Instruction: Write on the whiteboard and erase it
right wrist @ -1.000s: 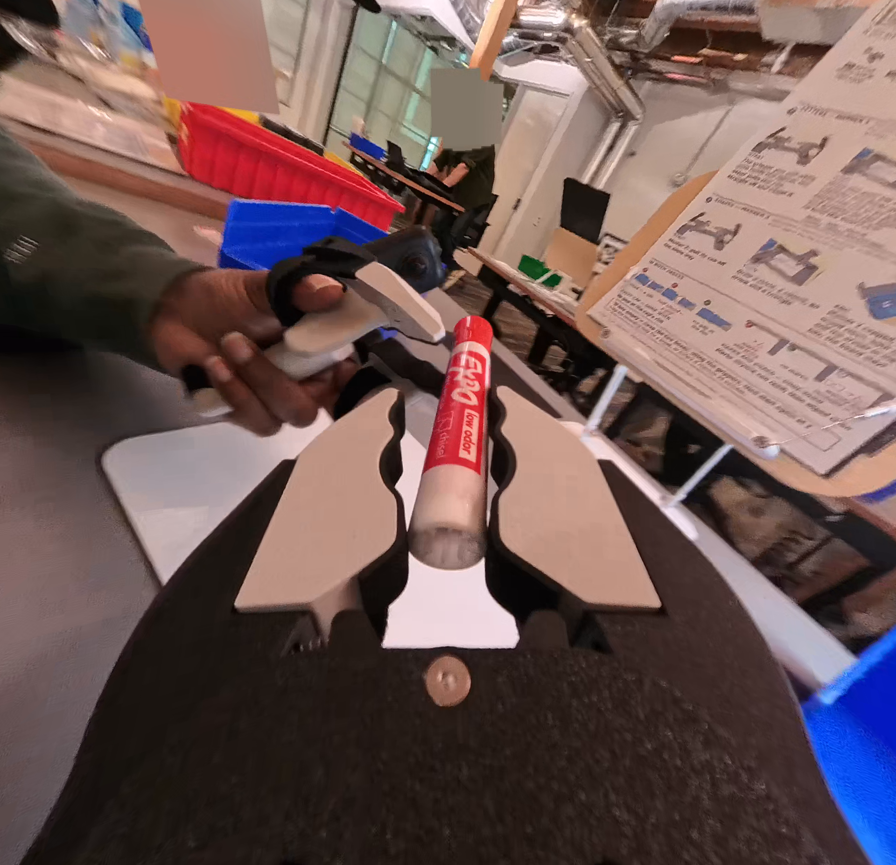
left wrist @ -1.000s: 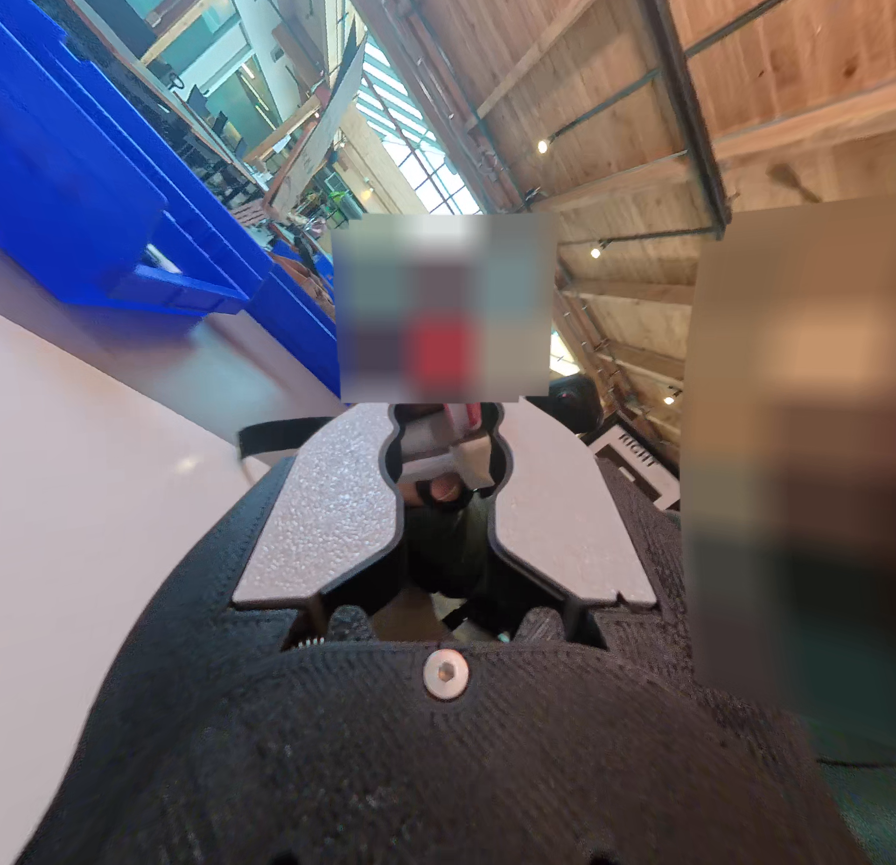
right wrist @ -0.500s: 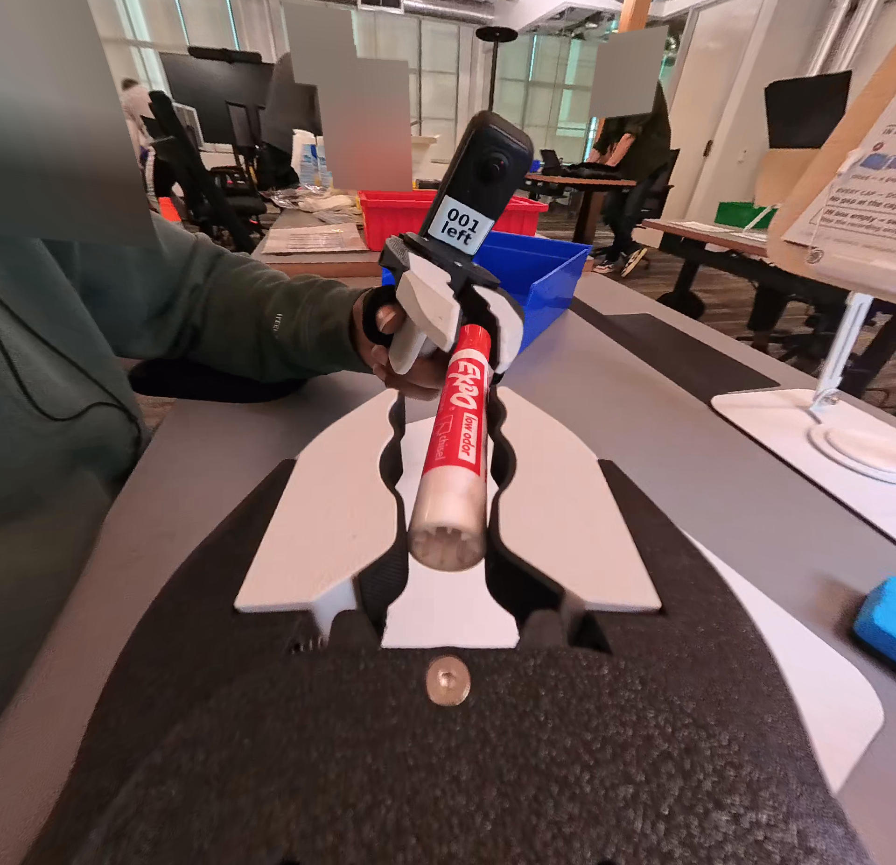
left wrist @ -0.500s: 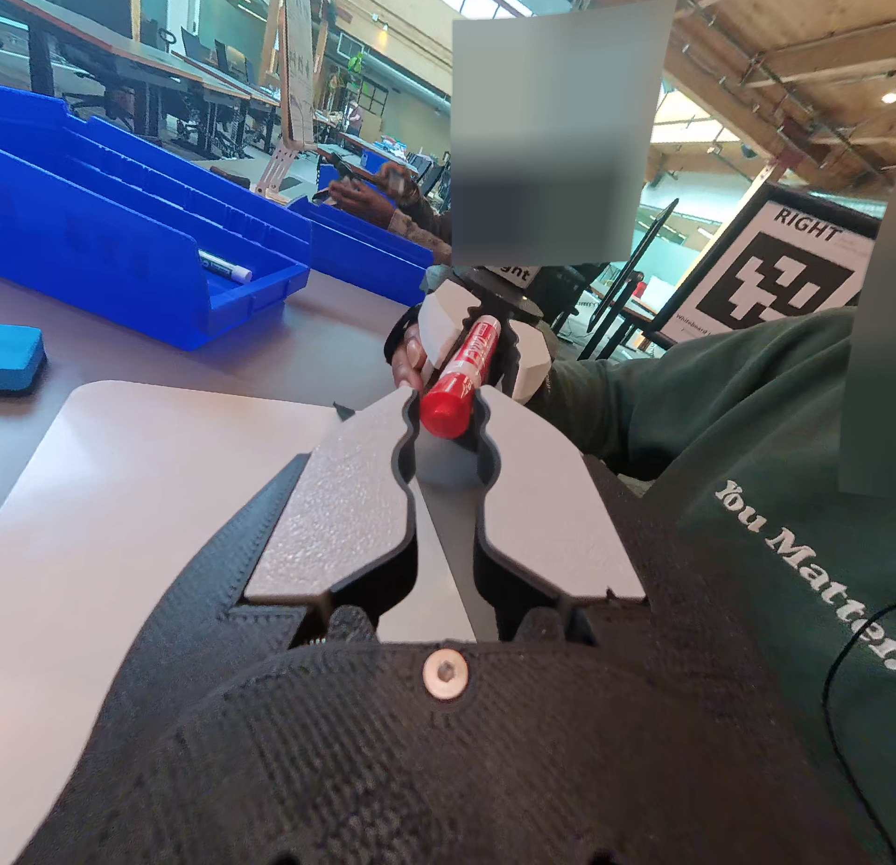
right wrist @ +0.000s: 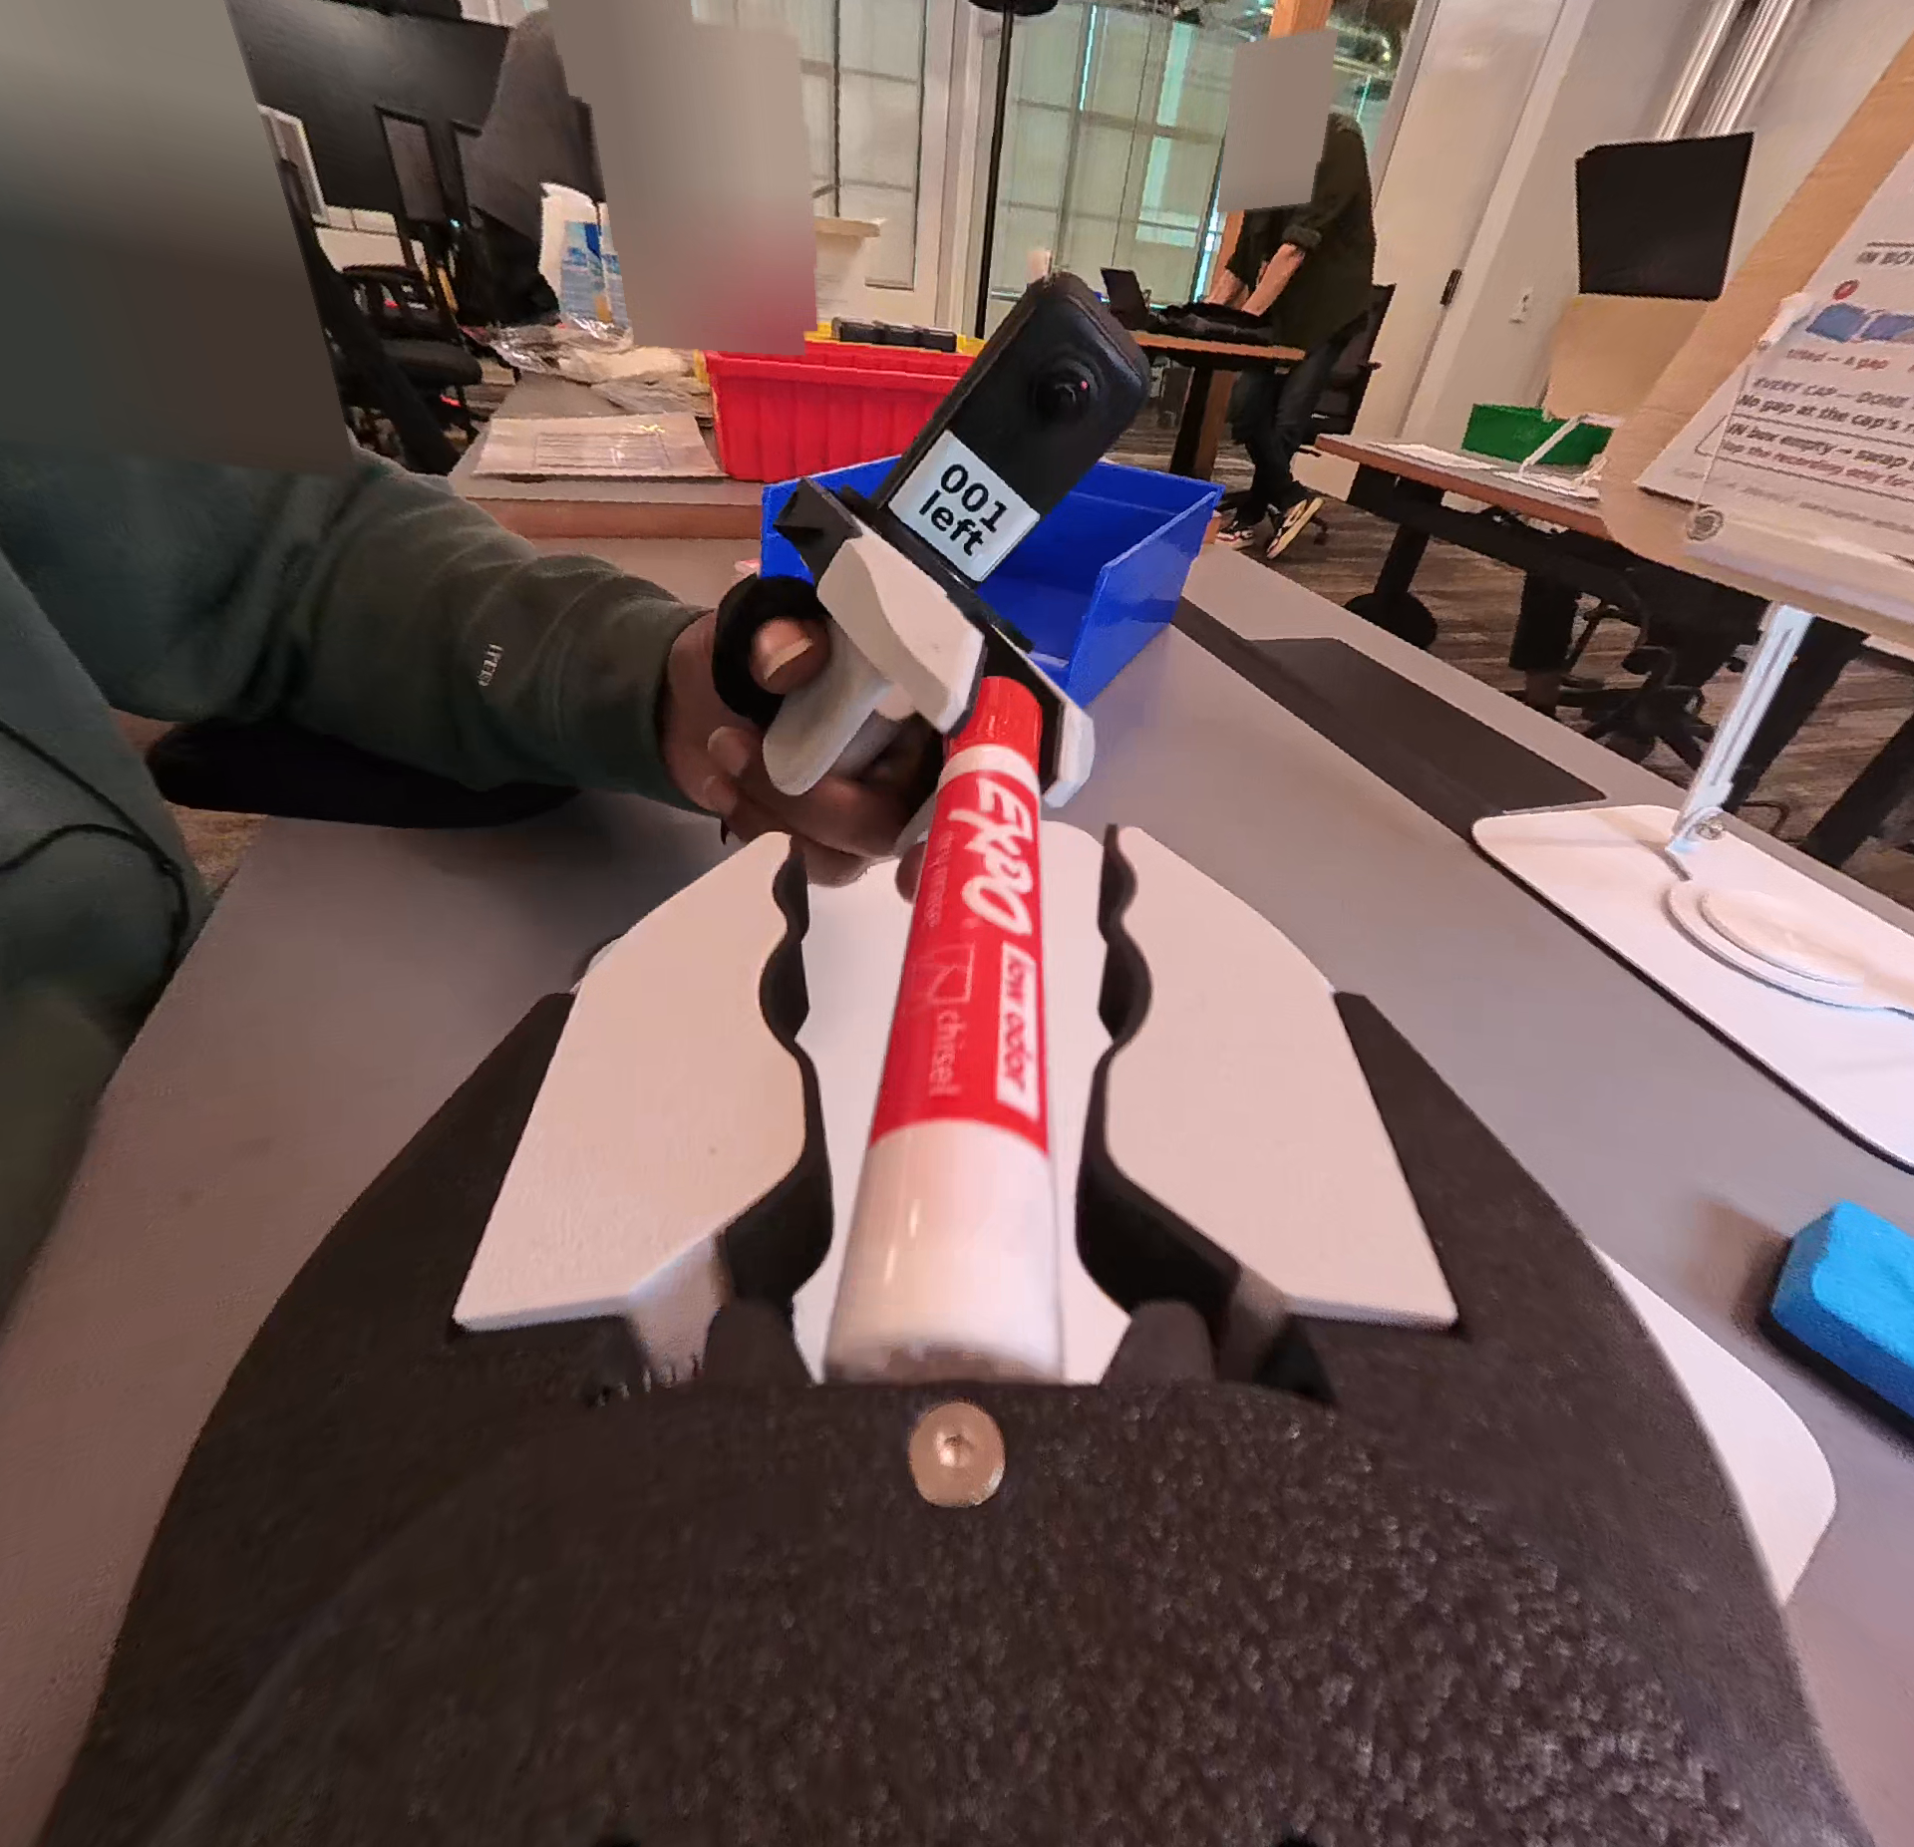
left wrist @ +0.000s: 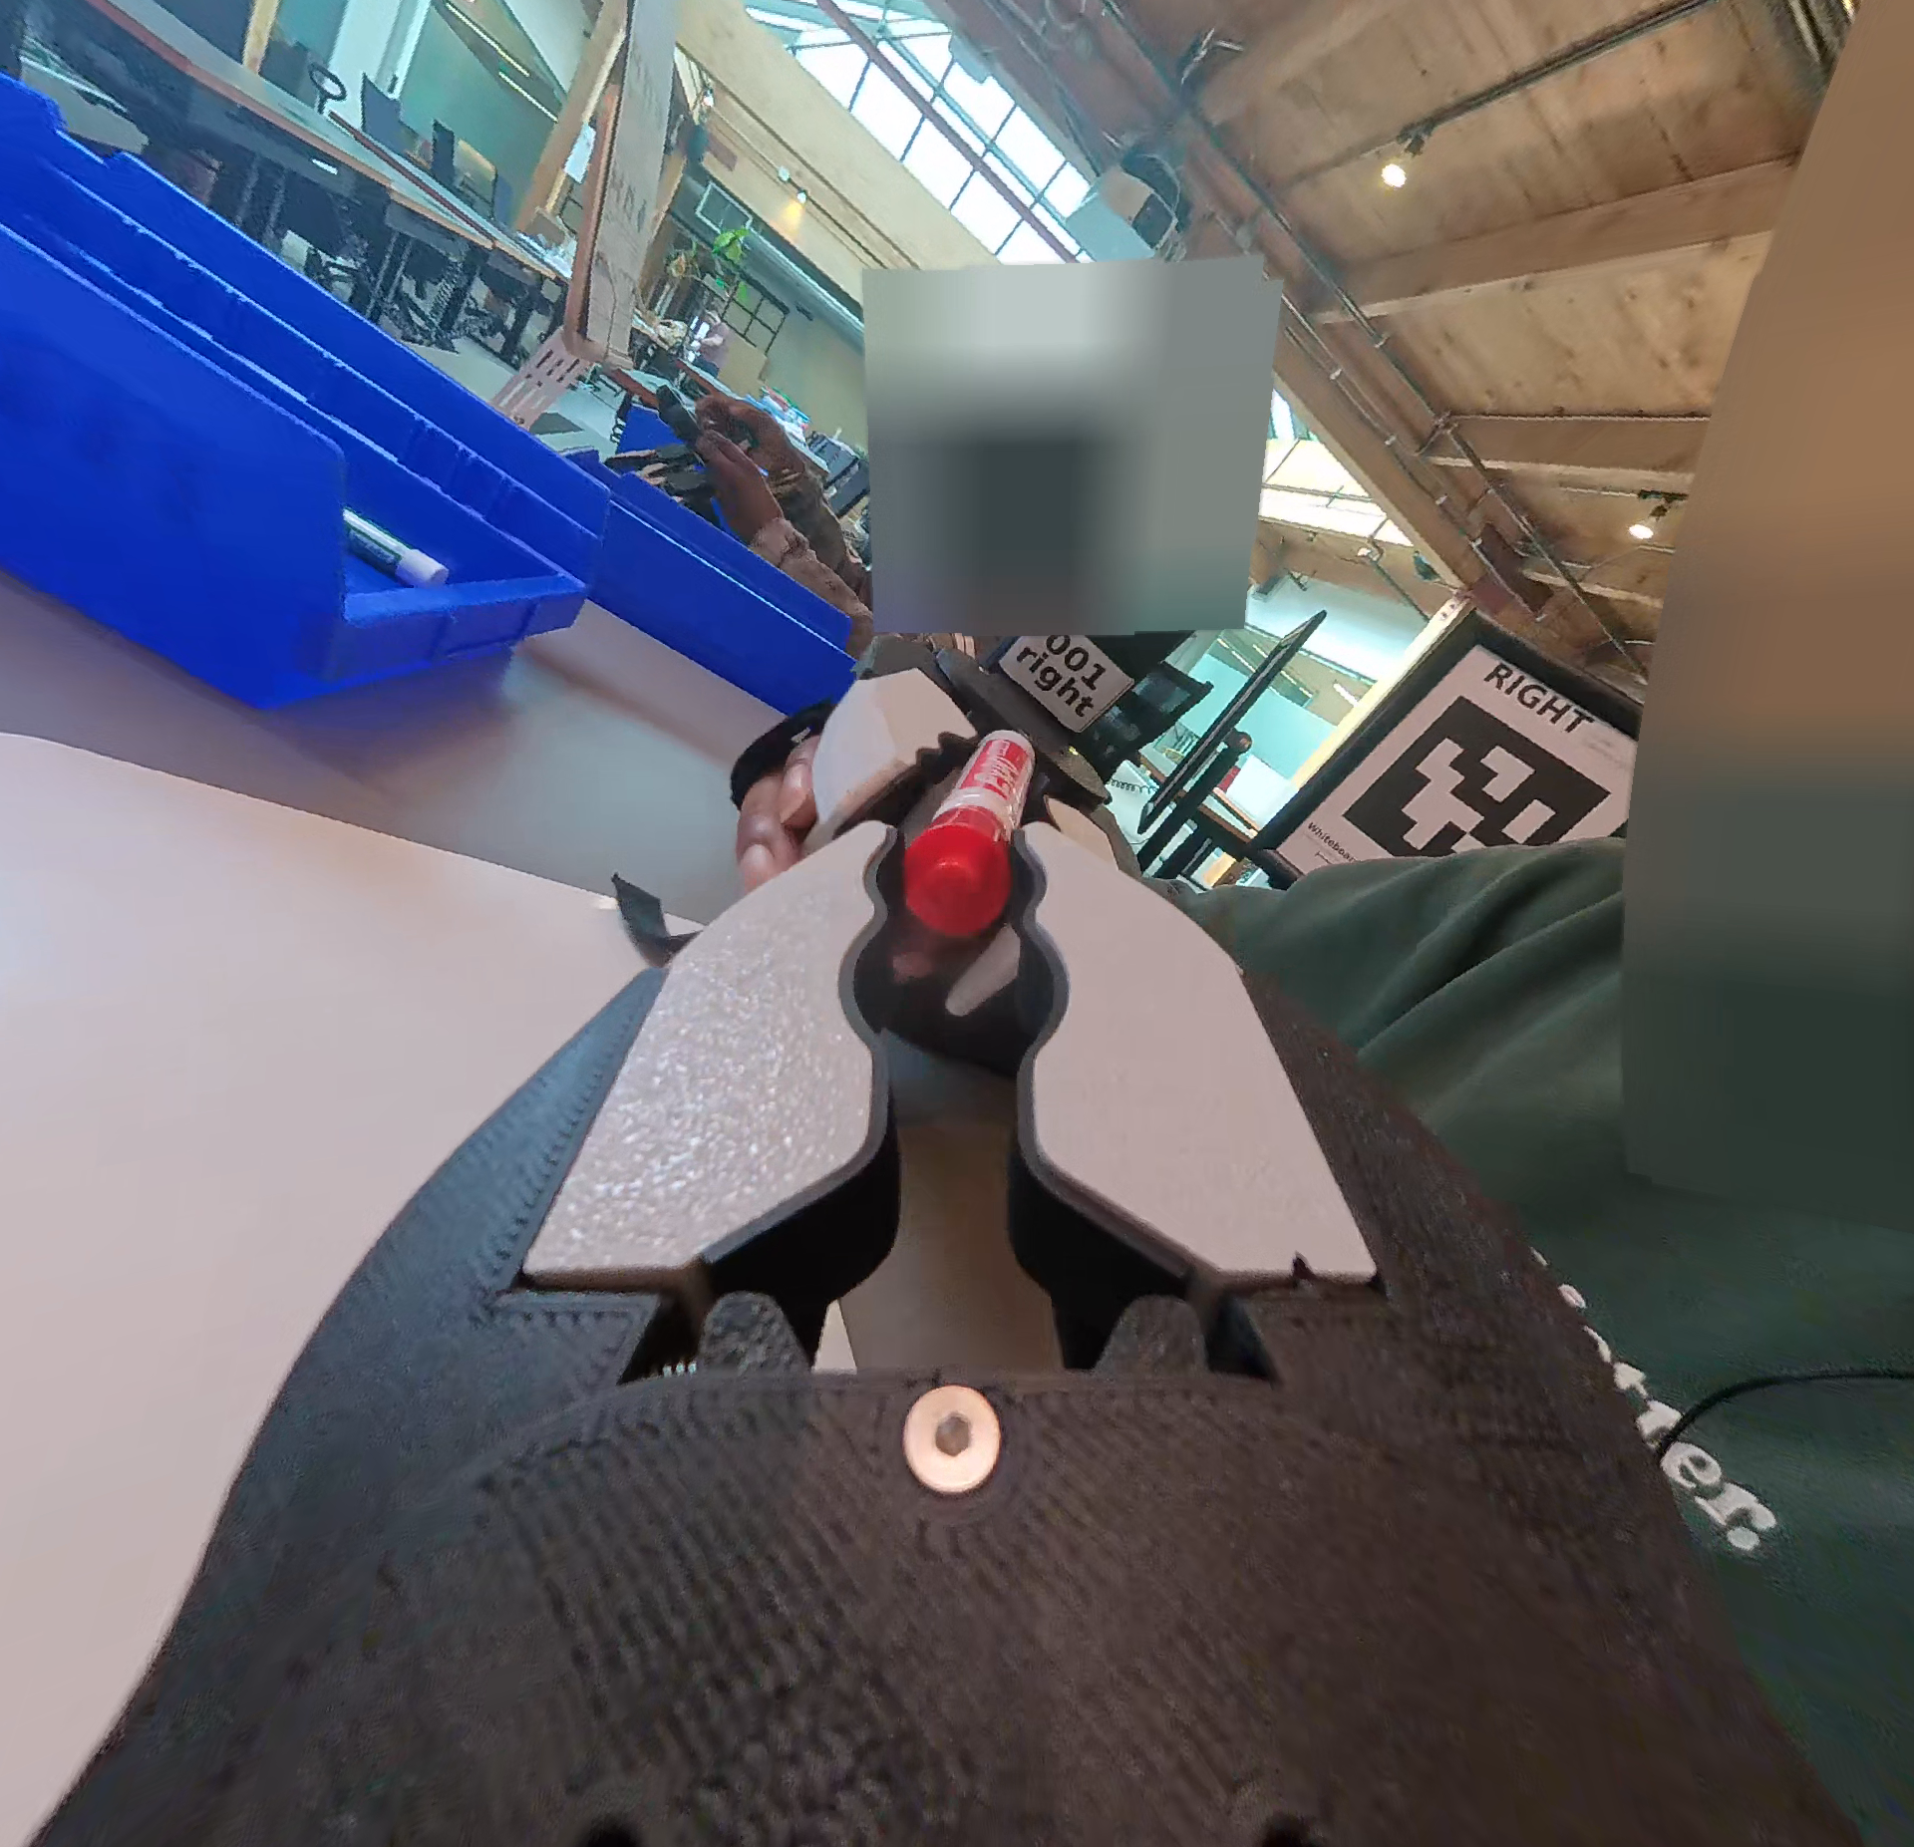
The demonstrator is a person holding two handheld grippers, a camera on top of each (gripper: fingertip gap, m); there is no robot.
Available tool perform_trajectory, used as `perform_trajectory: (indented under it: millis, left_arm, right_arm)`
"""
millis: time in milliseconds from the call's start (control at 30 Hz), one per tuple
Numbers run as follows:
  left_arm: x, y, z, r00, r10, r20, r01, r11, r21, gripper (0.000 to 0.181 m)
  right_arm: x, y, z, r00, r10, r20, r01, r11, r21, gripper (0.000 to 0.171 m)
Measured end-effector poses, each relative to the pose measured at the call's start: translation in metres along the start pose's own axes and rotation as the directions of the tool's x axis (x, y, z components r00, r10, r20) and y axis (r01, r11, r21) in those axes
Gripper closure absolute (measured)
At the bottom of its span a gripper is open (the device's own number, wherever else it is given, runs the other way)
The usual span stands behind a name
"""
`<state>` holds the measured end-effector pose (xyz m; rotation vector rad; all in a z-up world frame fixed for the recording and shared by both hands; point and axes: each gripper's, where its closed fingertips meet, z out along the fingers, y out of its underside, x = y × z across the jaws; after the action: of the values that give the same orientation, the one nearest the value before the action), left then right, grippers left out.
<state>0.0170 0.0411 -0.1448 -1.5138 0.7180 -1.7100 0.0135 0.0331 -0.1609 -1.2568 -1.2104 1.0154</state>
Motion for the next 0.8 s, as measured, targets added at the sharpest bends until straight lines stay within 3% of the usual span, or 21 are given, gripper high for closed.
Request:
perform_trajectory:
  millis: [133, 400, 800]
  left_arm:
    - [0.000, 0.004, 0.002, 1.000, 0.002, 0.007, -0.001, 1.000, -0.015, 0.162]
    - [-0.001, 0.010, 0.004, 0.998, -0.057, -0.006, 0.057, 0.998, -0.034, 0.162]
    - [-0.009, 0.021, 0.005, 0.993, -0.106, 0.043, 0.108, 0.993, -0.054, 0.162]
  right_arm:
    - [0.000, 0.000, 0.001, 1.000, 0.006, -0.009, -0.006, 1.000, -0.002, 0.113]
    - [-0.006, 0.003, -0.002, 1.000, 0.011, 0.028, -0.010, 1.000, -0.006, 0.131]
    - [-0.001, 0.015, -0.004, 0.997, 0.066, 0.029, -0.065, 0.998, -0.007, 0.136]
